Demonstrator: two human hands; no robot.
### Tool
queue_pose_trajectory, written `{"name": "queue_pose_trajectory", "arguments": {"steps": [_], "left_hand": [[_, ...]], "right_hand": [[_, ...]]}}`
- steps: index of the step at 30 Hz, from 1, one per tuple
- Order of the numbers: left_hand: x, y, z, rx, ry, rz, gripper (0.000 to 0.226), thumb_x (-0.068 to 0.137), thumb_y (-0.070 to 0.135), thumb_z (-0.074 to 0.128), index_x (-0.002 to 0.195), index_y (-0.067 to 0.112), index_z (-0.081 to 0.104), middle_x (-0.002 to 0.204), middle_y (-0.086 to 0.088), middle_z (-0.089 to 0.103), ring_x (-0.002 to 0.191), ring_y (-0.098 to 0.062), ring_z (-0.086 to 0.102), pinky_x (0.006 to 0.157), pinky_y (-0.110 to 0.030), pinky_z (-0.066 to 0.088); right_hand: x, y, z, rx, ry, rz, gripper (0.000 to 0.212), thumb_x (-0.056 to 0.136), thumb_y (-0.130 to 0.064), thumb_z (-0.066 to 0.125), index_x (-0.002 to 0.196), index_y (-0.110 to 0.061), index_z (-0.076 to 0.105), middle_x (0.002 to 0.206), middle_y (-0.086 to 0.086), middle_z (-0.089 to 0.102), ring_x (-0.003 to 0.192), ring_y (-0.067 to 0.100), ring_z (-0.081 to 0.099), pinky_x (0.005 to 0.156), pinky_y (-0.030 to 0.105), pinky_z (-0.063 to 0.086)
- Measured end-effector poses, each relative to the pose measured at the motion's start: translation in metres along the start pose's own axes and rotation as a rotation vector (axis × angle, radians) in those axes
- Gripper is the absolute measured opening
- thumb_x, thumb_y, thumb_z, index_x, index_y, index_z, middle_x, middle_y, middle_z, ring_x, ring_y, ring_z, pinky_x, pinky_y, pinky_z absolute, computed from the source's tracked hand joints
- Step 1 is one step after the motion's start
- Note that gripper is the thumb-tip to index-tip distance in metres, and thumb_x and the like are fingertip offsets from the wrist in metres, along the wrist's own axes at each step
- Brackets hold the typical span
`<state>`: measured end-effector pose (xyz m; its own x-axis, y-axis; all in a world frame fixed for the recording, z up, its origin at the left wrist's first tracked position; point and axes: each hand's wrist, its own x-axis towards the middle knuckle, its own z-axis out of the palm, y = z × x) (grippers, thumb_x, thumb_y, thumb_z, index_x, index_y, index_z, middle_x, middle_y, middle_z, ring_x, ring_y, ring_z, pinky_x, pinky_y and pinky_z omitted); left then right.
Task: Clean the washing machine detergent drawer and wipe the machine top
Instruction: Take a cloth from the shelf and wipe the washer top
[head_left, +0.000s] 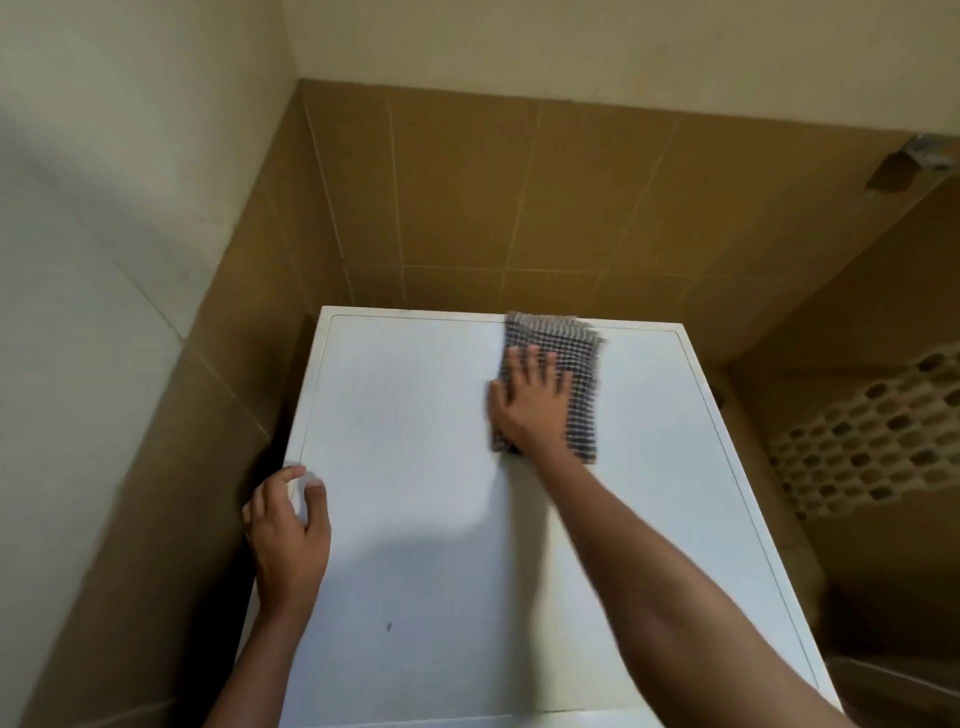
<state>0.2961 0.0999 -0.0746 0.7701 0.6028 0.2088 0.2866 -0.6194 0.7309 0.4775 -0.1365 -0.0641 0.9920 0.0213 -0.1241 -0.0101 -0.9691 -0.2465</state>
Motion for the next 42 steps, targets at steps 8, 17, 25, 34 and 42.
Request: {"name": "queue_pose_trajectory", "arguments": {"steps": [8, 17, 25, 34, 42], "left_hand": [[-0.002, -0.003, -0.016, -0.144, -0.021, -0.097, 0.052, 0.089, 0.046, 0.040, 0.111, 0.002, 0.058, 0.114, -0.020, 0.058, 0.102, -0.038, 0.056, 0.087, -0.053, 0.049], [-0.060, -0.013, -0.058, -0.092, -0.051, -0.183, 0.056, 0.083, 0.048, 0.037, 0.105, 0.002, 0.060, 0.118, -0.024, 0.055, 0.110, -0.041, 0.050, 0.098, -0.051, 0.038], [-0.126, -0.019, -0.096, 0.023, -0.120, -0.073, 0.057, 0.082, 0.054, 0.036, 0.103, 0.007, 0.061, 0.121, -0.019, 0.055, 0.113, -0.040, 0.047, 0.096, -0.051, 0.031], [-0.176, -0.009, -0.103, -0.019, -0.230, 0.084, 0.053, 0.087, 0.049, 0.036, 0.098, 0.004, 0.062, 0.105, -0.016, 0.063, 0.101, -0.037, 0.056, 0.088, -0.048, 0.040], [-0.195, 0.012, -0.082, -0.089, -0.441, 0.144, 0.016, 0.097, 0.018, 0.054, 0.104, 0.005, 0.058, 0.109, -0.011, 0.059, 0.104, -0.024, 0.047, 0.084, -0.038, 0.042]], "right_hand": [[-0.114, -0.145, 0.046, -0.042, -0.166, -0.558, 0.064, 0.097, -0.054, 0.020, 0.153, -0.028, 0.001, 0.161, 0.000, -0.004, 0.147, 0.024, -0.013, 0.114, 0.049, -0.018], [-0.232, -0.142, 0.058, -0.098, -0.231, -0.798, 0.073, 0.095, -0.048, 0.037, 0.153, -0.021, 0.002, 0.161, 0.002, 0.001, 0.147, 0.024, -0.010, 0.116, 0.049, -0.012], [-0.298, -0.107, 0.063, -0.184, -0.229, -1.042, 0.062, 0.093, -0.047, 0.047, 0.147, -0.017, 0.036, 0.156, 0.000, 0.026, 0.147, 0.025, 0.004, 0.119, 0.049, -0.003], [-0.324, -0.009, 0.045, -0.398, -0.142, -1.216, 0.050, 0.092, -0.028, 0.051, 0.141, -0.038, 0.042, 0.157, -0.009, 0.023, 0.148, 0.022, 0.008, 0.118, 0.053, 0.007], [-0.324, 0.091, 0.017, -0.266, -0.202, -1.094, 0.051, 0.096, -0.029, 0.049, 0.143, -0.044, 0.034, 0.158, -0.014, 0.019, 0.147, 0.019, 0.009, 0.118, 0.051, 0.006]]}}
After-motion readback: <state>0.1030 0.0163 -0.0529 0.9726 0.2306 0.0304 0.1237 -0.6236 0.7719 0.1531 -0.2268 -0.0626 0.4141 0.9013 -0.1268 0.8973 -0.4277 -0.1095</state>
